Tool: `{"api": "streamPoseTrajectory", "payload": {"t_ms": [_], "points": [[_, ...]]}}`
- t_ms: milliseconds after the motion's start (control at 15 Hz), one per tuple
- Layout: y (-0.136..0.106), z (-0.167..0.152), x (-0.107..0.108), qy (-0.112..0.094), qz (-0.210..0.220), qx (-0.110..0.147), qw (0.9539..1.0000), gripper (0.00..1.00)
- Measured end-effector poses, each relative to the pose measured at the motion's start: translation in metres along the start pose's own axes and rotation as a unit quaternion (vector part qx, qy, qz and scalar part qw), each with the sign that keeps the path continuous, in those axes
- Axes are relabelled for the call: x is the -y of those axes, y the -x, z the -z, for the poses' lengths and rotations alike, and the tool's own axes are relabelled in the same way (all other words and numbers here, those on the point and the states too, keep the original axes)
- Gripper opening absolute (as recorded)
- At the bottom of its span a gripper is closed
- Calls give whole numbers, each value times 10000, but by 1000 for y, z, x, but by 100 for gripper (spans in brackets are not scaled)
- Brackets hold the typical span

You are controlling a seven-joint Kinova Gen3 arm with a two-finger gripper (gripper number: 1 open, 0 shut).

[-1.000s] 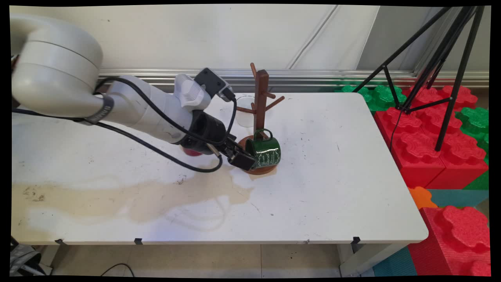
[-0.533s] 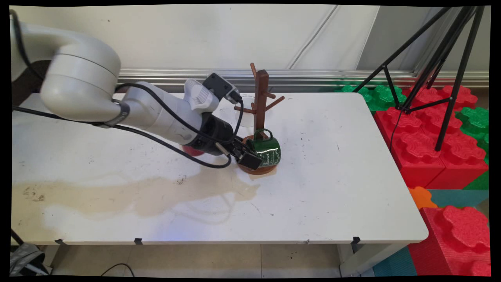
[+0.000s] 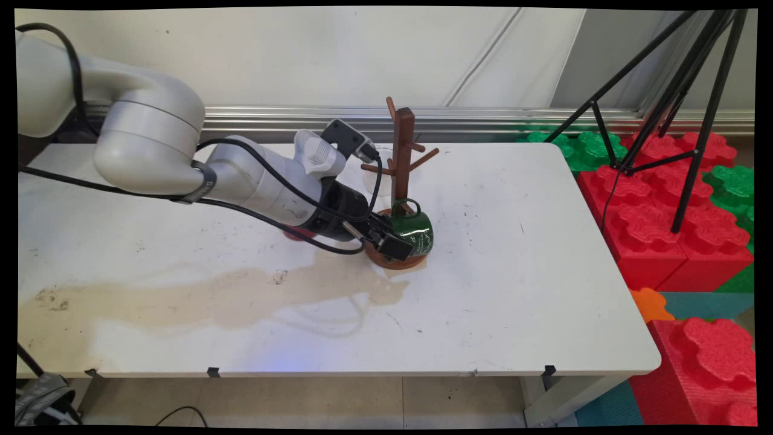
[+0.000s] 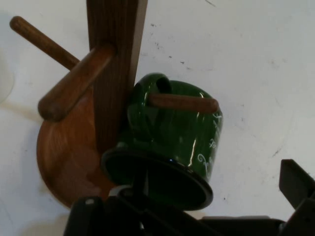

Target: Pick up the green mug from the rack

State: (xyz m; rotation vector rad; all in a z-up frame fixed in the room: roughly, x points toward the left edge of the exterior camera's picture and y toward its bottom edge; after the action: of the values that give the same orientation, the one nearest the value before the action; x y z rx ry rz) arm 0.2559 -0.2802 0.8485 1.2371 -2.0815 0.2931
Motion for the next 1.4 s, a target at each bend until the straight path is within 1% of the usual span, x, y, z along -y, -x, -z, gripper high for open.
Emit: {"api": "streamPoseTrajectory", "payload": {"t_ms": [267, 733, 1067, 1400], "points": [[2, -7, 3, 114, 90, -76, 9999, 100], [4, -13, 5, 235, 196, -158, 9994, 100], [3, -17, 8, 240, 273, -235, 9991, 100], [5, -21, 10, 231, 361, -240, 9988, 100]]}}
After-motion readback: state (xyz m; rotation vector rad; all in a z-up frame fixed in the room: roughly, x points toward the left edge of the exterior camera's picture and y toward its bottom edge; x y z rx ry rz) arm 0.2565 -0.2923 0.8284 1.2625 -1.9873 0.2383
